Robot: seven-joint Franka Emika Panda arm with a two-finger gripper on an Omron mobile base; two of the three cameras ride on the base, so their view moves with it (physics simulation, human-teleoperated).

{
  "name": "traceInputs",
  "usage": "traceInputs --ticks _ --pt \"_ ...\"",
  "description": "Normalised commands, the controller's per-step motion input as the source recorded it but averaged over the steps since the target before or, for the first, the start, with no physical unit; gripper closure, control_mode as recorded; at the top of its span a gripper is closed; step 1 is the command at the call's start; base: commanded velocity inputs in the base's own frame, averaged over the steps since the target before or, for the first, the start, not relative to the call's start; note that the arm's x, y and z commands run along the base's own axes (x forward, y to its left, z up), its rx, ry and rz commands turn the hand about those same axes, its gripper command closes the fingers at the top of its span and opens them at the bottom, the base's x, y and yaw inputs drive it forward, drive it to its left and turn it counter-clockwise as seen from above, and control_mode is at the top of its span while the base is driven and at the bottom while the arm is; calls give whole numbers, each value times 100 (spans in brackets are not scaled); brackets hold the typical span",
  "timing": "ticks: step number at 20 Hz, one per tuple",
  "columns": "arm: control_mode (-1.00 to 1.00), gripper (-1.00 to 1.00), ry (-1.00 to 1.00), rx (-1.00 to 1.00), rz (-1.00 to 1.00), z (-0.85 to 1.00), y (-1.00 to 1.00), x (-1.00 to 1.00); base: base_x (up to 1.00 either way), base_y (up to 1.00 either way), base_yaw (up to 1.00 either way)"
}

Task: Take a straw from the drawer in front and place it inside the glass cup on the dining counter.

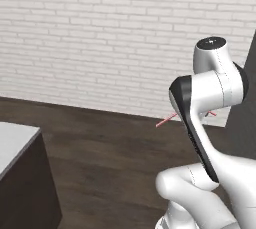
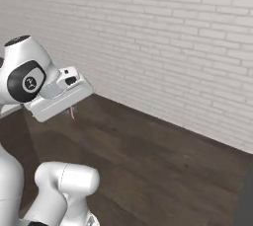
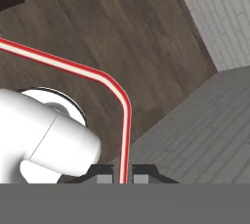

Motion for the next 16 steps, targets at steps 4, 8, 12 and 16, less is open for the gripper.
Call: traceInputs --ticks 4,8,12,16 --pt "100 100 0 0 0 0 0 0 100 -37 37" --pt "100 100 0 0 0 0 0 0 100 -29 42" --pt "100 100 0 0 0 0 0 0 100 -26 46" --pt "100 100 0 0 0 0 0 0 100 -26 47"
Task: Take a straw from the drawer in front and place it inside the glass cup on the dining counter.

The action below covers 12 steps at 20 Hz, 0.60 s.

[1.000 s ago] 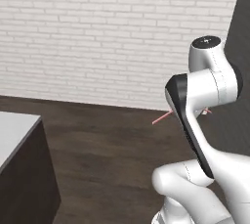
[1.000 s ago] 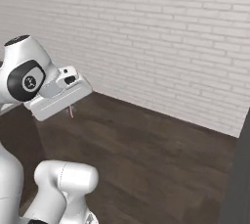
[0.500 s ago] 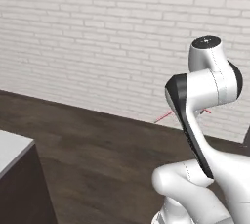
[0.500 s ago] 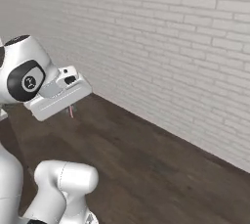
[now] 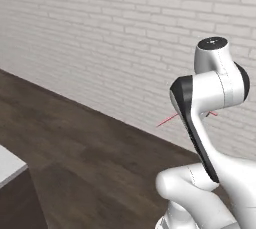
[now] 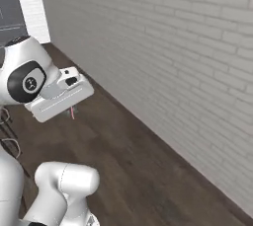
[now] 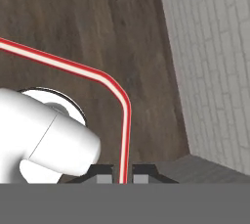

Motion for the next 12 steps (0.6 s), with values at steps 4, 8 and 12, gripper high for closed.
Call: traceInputs --ticks 4,8,12 --pt "100 100 0 0 0 0 0 0 100 -26 49" --pt "100 100 0 0 0 0 0 0 100 -24 49" --pt "100 100 0 0 0 0 0 0 100 -25 49"
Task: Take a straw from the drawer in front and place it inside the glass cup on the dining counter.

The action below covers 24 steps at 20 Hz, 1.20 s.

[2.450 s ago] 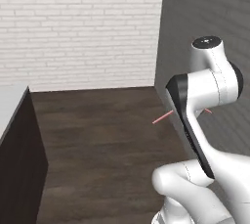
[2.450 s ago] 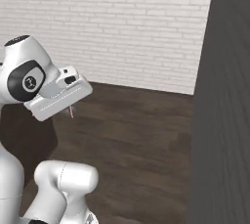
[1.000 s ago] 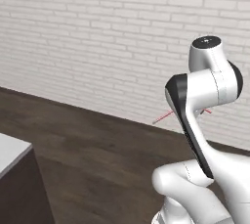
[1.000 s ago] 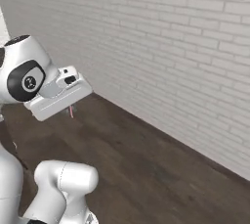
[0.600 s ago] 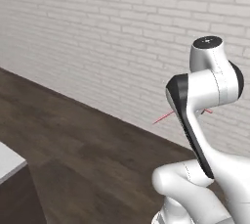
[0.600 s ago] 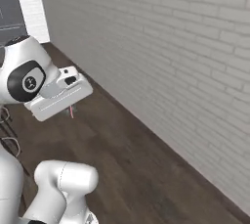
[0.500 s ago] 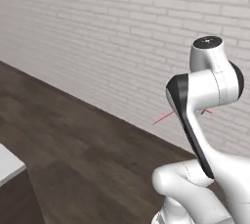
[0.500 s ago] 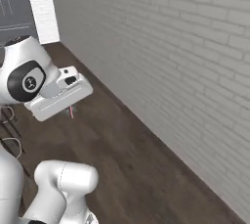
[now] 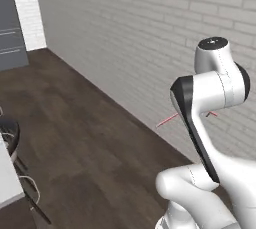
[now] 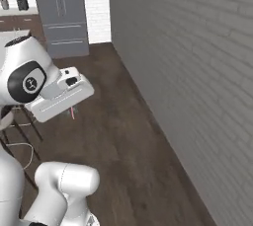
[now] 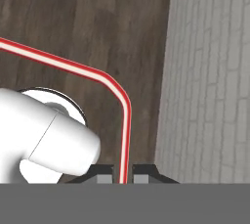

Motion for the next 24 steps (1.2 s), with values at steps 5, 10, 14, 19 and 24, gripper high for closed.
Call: traceInputs --ticks 5,10,14,19,24 --pt "100 100 0 0 0 0 0 0 100 -25 49" --pt "100 100 0 0 0 0 0 0 100 -24 50" --pt "100 100 0 0 0 0 0 0 100 -26 49" --pt "100 100 0 0 0 0 0 0 100 -32 47" --pt "100 100 0 0 0 0 0 0 100 -48 43"
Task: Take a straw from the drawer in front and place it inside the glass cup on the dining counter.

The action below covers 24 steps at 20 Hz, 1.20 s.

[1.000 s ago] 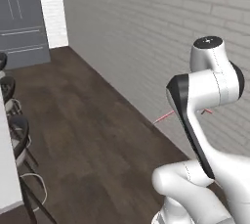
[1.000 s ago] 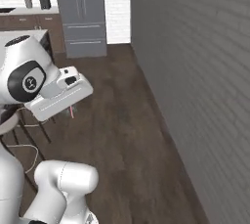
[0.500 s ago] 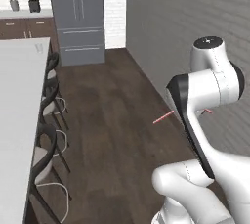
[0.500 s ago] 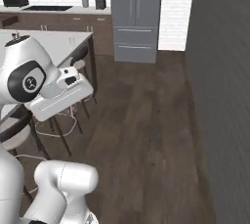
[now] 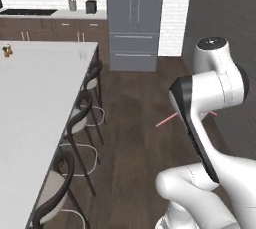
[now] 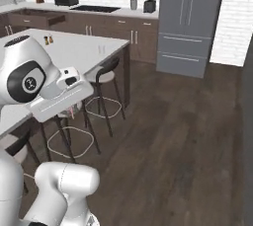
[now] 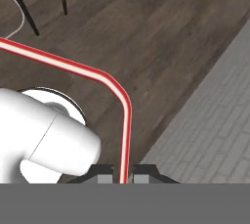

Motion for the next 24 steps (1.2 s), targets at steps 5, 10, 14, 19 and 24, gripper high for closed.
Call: traceInputs --ticks 5,10,14,19,24 --pt "100 100 0 0 0 0 0 0 100 -66 39" --pt "100 100 0 0 0 0 0 0 100 -69 39" --pt "100 100 0 0 0 0 0 0 100 -69 39" --pt "100 100 0 0 0 0 0 0 100 -79 37" --pt "100 100 0 0 0 0 0 0 97 -86 37"
